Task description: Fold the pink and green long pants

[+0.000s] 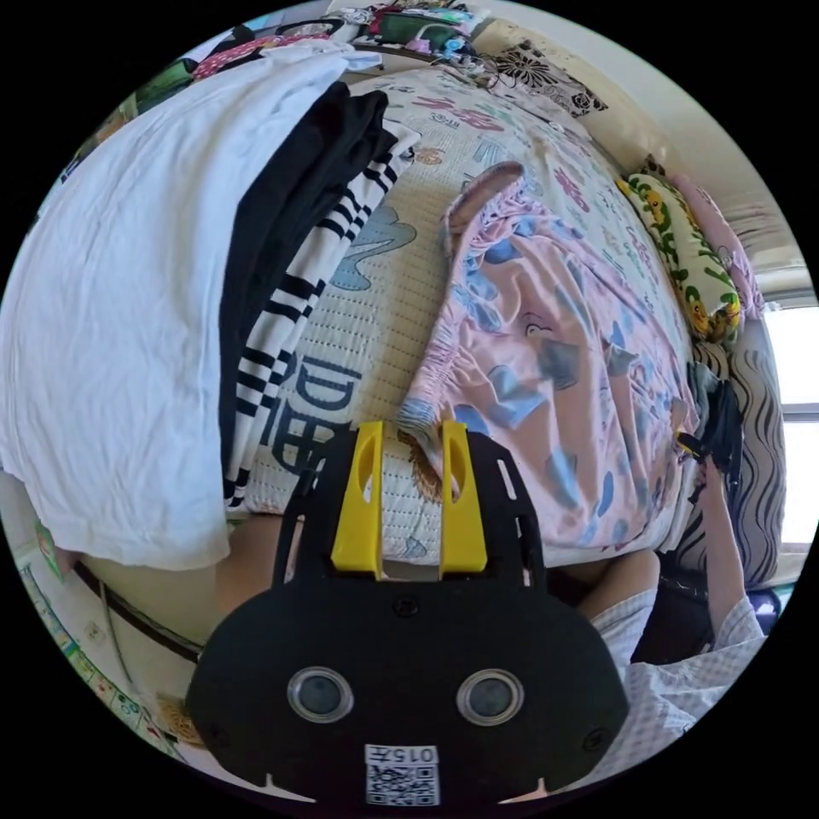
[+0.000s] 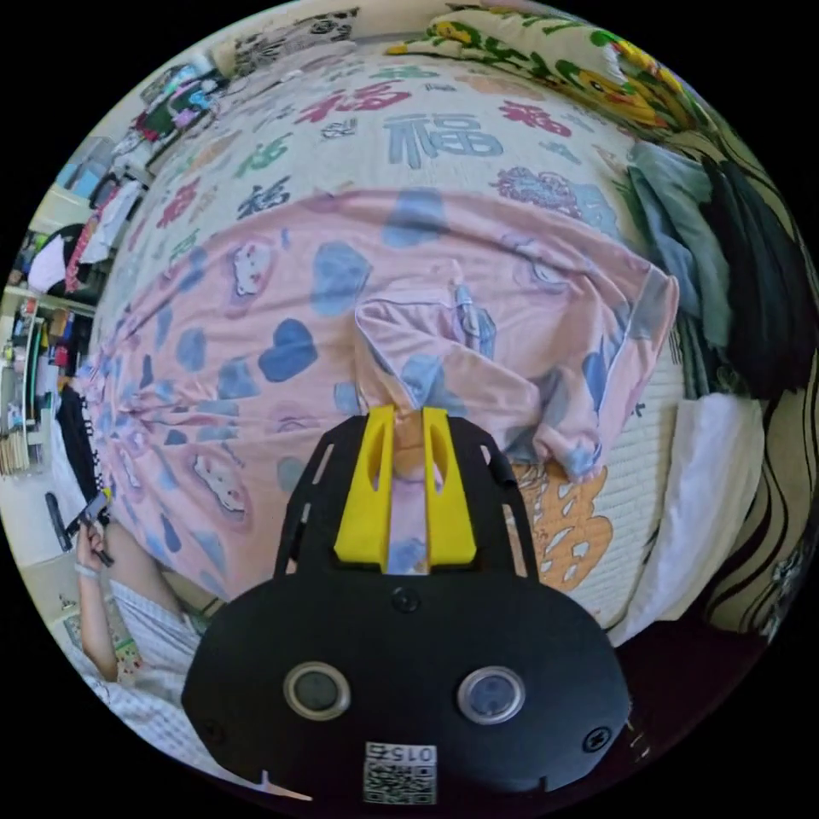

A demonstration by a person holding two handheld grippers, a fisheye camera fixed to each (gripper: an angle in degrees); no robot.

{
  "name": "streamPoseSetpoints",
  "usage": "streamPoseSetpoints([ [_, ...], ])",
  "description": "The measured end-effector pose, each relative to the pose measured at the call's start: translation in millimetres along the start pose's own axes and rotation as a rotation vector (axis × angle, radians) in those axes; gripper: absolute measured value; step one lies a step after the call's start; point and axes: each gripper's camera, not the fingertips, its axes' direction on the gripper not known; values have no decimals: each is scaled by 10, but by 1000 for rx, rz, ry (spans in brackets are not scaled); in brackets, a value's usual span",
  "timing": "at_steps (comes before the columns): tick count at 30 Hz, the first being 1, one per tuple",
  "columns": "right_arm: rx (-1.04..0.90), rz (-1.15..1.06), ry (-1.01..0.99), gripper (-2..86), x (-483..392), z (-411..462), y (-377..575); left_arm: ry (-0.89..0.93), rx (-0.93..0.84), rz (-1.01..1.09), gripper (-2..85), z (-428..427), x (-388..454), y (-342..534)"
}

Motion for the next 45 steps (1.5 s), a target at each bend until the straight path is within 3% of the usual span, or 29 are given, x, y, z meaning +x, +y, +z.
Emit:
streamPoseSetpoints([
  [5,72,-106,-192,12,563,-745,513,-21,-69,117,35,278,-26,30],
  [10,-45,-123,-14,14,1367,-1366,1160,-73,-26,169,16,100,-169,178],
  [12,-142,-72,-2,20,1569,-1359,1306,-142,-27,198,14,75,-228,243],
  [14,-313,-16,155,31,1687,-1172,1427,-278,-60,225,15,193,-315,323],
  [16,-362,8,232,40,1719,-1051,1473,-306,-92,237,18,369,-405,376],
  [19,-270,58,69,57,1718,-1016,1431,-306,-135,210,26,666,-506,477],
  [23,-248,-56,-123,98,1443,-969,1366,-435,-80,274,46,772,-333,768],
  [28,-304,-195,9,79,1114,-878,1488,-630,61,386,57,756,48,1229],
  [31,-271,-223,56,36,1102,-1068,1569,-630,178,479,58,757,364,1519],
  [33,-216,-227,36,31,1151,-1312,1617,-518,269,546,60,722,555,1700],
  [34,-166,-226,20,28,1201,-1512,1648,-356,293,601,63,753,687,1800],
  [35,-106,-227,-7,26,1251,-1726,1676,-165,269,665,66,883,855,1881],
  [38,91,-268,-118,21,1342,-2303,1753,186,119,816,87,1613,1507,2191],
  [42,280,-399,-237,20,1322,-2903,1853,221,57,1024,106,2594,2489,2822],
  [45,278,-533,-144,22,1198,-3151,2020,139,45,1101,79,3158,2877,3172],
])
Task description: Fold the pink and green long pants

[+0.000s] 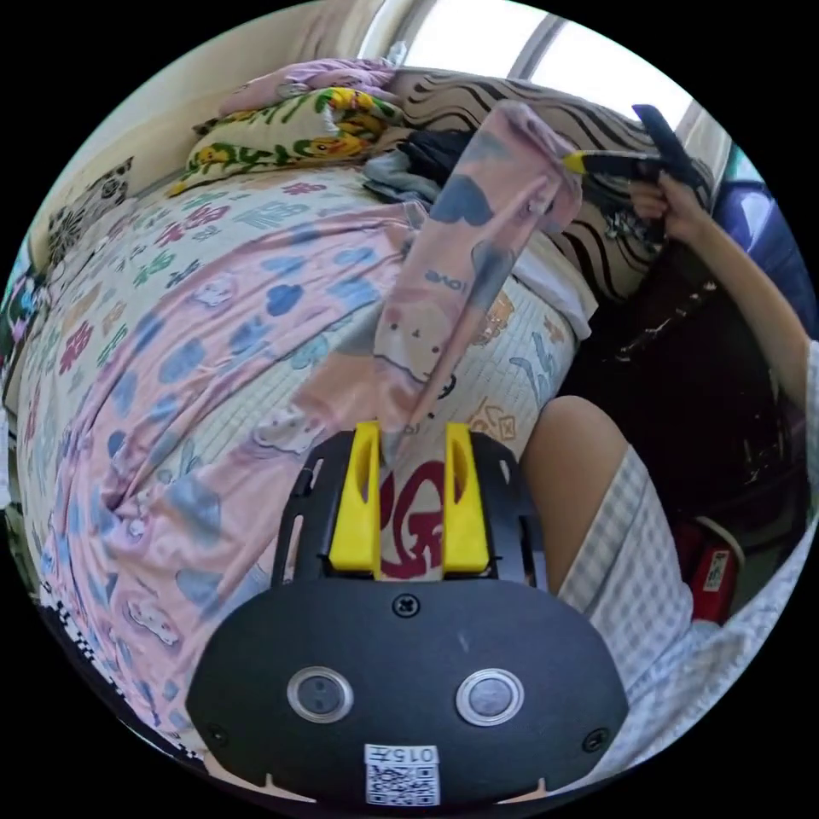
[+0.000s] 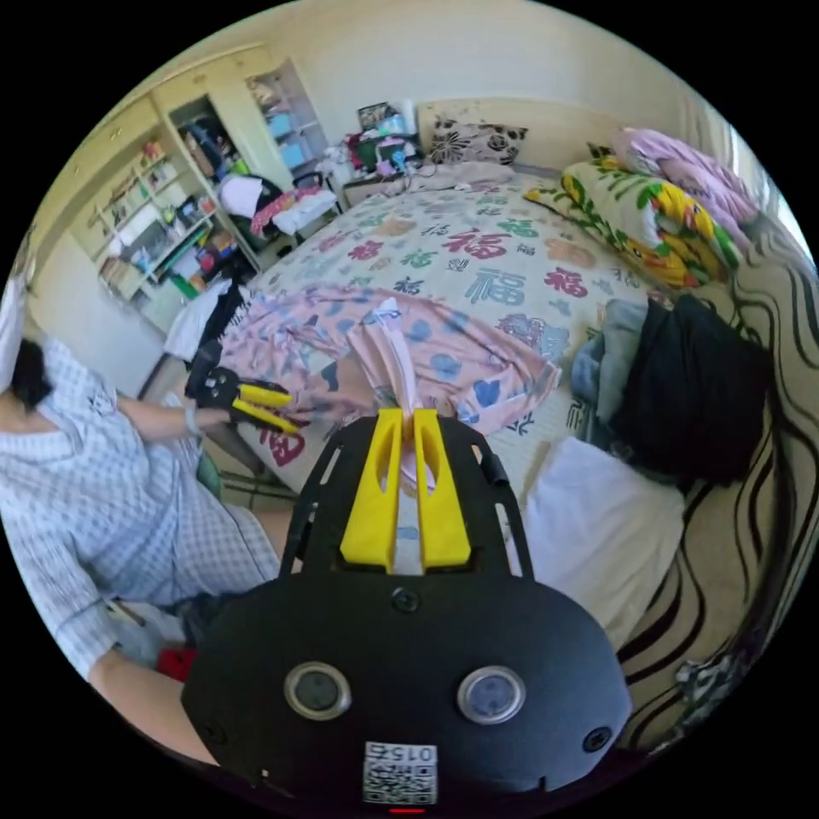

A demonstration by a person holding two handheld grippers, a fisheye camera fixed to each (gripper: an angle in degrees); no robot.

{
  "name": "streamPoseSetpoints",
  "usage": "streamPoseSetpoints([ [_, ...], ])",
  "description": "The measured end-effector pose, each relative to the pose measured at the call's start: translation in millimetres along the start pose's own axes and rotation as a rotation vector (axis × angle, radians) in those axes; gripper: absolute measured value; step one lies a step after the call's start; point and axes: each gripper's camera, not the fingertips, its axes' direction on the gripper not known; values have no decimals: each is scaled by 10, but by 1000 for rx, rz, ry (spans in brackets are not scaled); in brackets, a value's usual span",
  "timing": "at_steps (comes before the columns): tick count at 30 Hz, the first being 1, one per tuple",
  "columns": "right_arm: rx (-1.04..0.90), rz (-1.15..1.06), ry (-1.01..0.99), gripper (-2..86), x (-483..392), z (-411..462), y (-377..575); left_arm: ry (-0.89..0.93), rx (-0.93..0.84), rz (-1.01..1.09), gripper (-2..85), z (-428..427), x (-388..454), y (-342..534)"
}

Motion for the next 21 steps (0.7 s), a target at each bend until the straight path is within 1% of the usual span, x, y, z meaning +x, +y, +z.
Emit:
streamPoseSetpoints([
  [1,-126,-19,41,24,-28,72,51,16,-29,31,45,157,98,89],
  [2,-342,-1,59,28,13,273,126,71,-70,73,31,280,189,232],
  [3,-464,20,63,30,52,401,179,95,-88,99,24,328,238,322],
  [4,-687,103,109,33,167,666,318,137,-123,150,20,412,330,522],
  [5,-825,176,219,19,267,856,459,164,-160,161,20,474,382,709],
  [6,-857,194,266,12,297,915,517,181,-165,158,22,484,393,793],
  [7,-876,240,313,18,350,973,601,212,-155,134,26,475,386,935],
  [8,-852,314,285,33,413,976,647,229,-130,102,33,443,357,1037],
  [9,-829,356,239,44,446,966,662,230,-115,88,38,425,342,1075],
  [11,-705,541,6,81,630,887,731,194,-64,57,58,412,308,1167],
  [12,-663,588,-39,82,685,857,754,184,-58,55,63,435,310,1180],
  [13,-574,680,-107,84,802,792,808,175,-60,52,75,520,320,1194],
  [14,-492,767,-145,83,917,733,873,181,-73,52,85,629,343,1197],
  [16,-428,876,-162,82,1059,709,976,177,-84,58,93,780,401,1208],
  [19,-481,931,-185,81,1147,875,1071,177,-125,77,85,1070,515,1303],
  [21,-477,916,-172,72,1167,844,1057,150,-130,82,62,1158,554,1411],
])
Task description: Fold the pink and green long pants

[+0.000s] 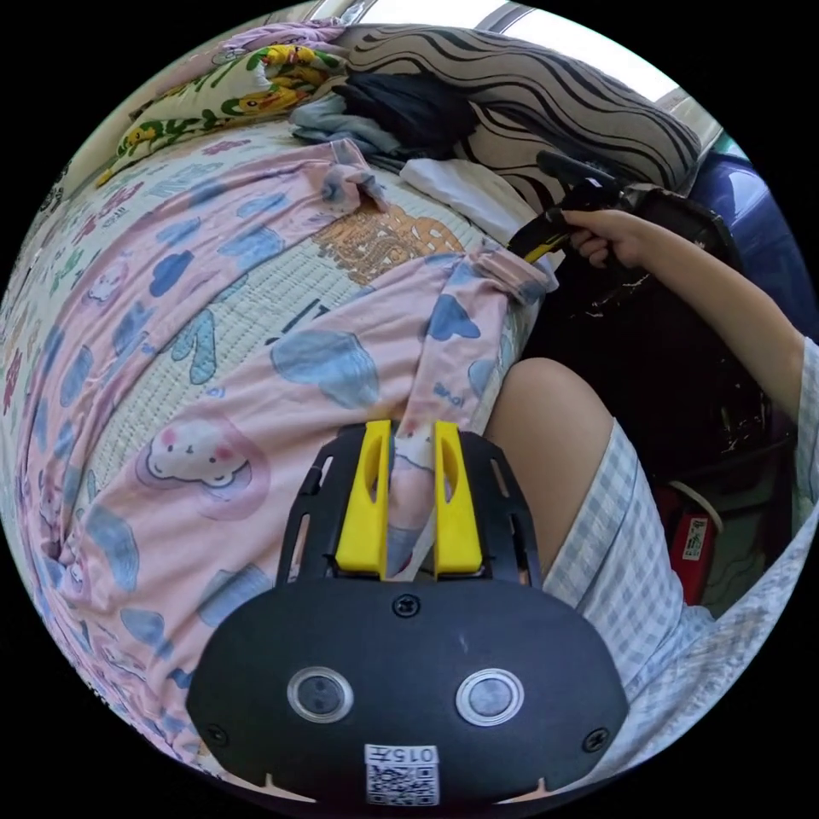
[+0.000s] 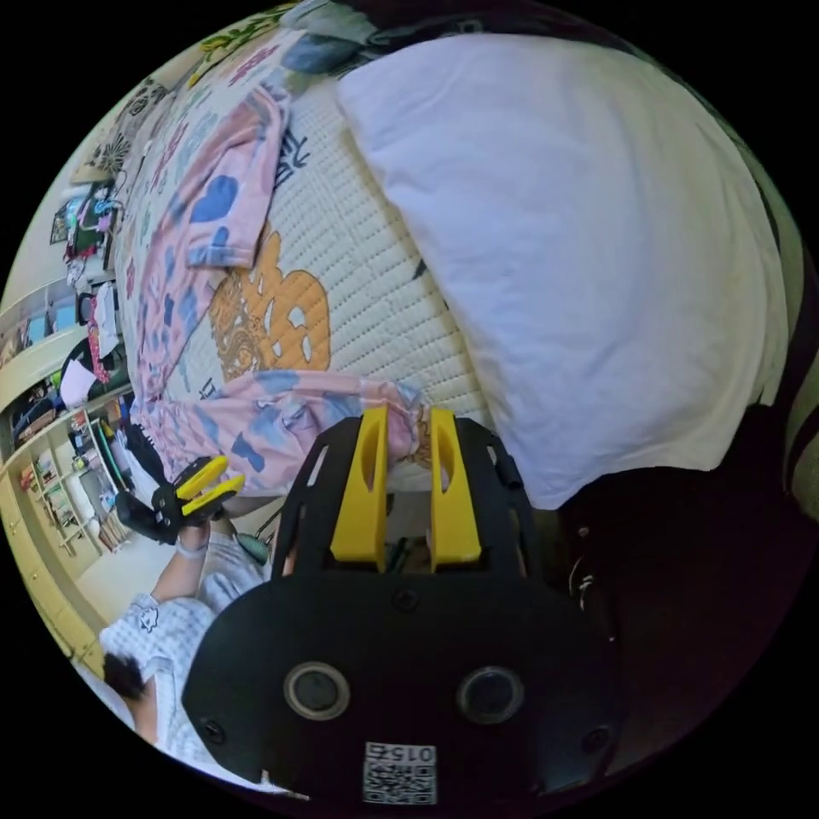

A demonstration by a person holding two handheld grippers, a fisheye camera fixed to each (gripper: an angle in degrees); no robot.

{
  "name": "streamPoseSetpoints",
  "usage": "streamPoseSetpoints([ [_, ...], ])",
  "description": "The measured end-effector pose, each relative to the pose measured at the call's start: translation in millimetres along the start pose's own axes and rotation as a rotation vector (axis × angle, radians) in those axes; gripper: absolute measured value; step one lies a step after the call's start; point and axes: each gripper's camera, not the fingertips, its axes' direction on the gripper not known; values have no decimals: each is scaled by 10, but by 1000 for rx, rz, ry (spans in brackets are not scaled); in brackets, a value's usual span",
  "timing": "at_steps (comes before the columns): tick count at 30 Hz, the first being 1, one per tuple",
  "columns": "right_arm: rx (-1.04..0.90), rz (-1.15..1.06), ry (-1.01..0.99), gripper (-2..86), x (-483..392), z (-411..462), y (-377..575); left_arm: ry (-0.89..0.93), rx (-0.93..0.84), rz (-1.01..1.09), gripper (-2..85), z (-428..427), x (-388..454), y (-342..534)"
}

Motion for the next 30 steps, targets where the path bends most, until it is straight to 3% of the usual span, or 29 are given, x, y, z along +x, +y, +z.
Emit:
streamPoseSetpoints([
  [3,56,-112,-19,28,-93,-250,46,57,57,20,6,-64,29,234],
  [8,397,-295,2,22,-338,-1042,218,-113,268,142,-5,-339,619,811],
  [10,430,-286,46,30,-373,-1107,205,-132,278,205,-4,-219,805,948],
  [15,302,-173,186,67,-271,-878,184,-54,107,145,4,292,705,1075],
  [20,282,-267,-16,98,-312,-654,393,-53,165,91,12,205,510,1242],
  [24,287,-382,-33,95,-650,-450,337,-45,166,46,22,293,387,1233],
  [28,179,-403,196,52,-853,-1,49,-29,116,34,34,516,344,1192],
  [30,185,-415,194,15,-801,26,51,-30,84,40,37,598,345,1187],
])
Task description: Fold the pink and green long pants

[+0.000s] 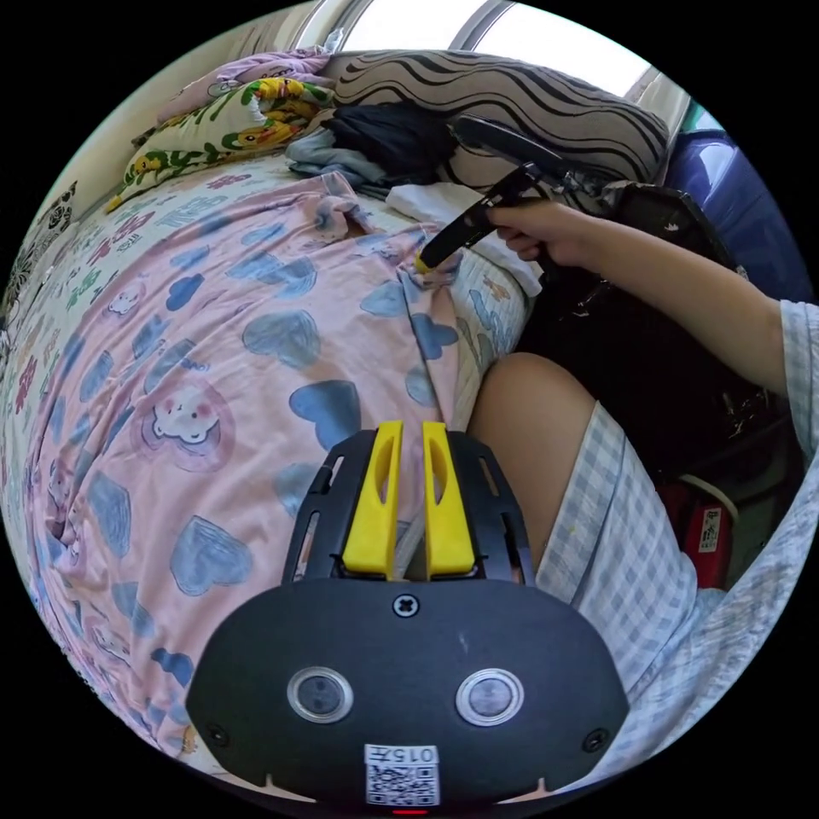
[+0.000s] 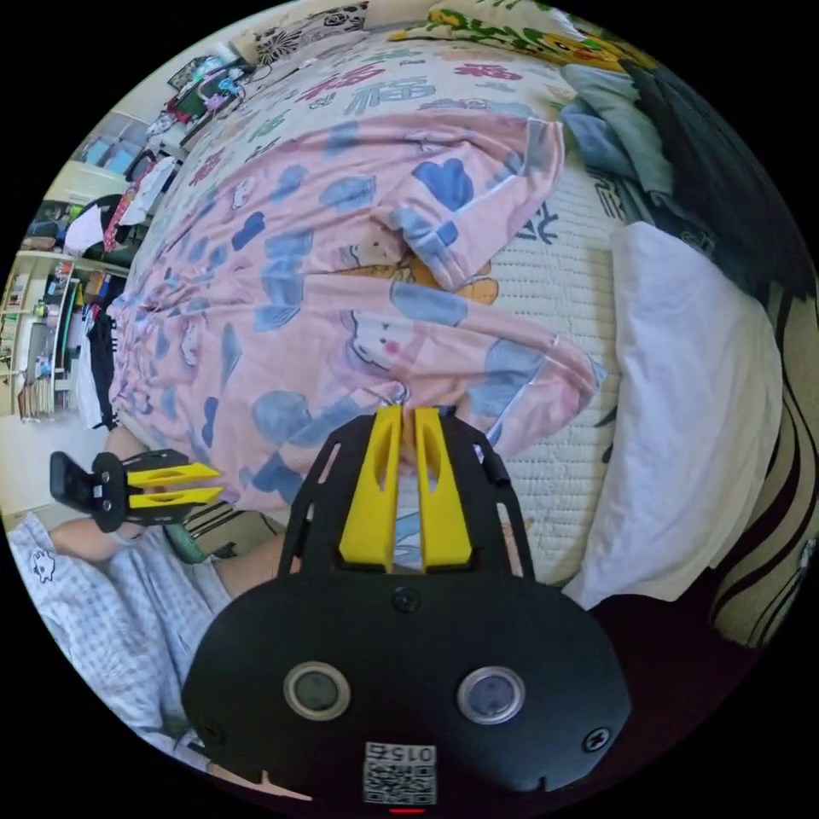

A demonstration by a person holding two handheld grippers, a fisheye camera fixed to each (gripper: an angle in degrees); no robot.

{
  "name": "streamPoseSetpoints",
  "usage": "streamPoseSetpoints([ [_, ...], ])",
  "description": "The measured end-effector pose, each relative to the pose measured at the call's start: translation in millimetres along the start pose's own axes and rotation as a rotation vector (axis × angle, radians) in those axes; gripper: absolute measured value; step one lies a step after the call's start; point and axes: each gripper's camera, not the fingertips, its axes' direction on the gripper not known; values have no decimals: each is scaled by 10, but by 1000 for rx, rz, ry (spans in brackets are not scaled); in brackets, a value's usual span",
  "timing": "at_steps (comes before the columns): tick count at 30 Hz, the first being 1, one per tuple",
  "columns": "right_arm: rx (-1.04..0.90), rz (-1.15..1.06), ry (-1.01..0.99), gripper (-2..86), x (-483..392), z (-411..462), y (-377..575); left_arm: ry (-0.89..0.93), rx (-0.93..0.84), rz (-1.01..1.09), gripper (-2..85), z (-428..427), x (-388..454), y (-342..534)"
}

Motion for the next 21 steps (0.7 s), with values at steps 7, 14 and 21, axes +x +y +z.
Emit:
streamPoseSetpoints([
  [7,-212,17,97,-6,402,-107,512,44,21,-42,40,-29,-67,64],
  [14,-277,86,265,3,702,54,514,57,26,-33,41,-98,-72,-110],
  [21,130,151,-109,68,965,-201,-278,28,106,-41,48,-390,-260,-655],
])
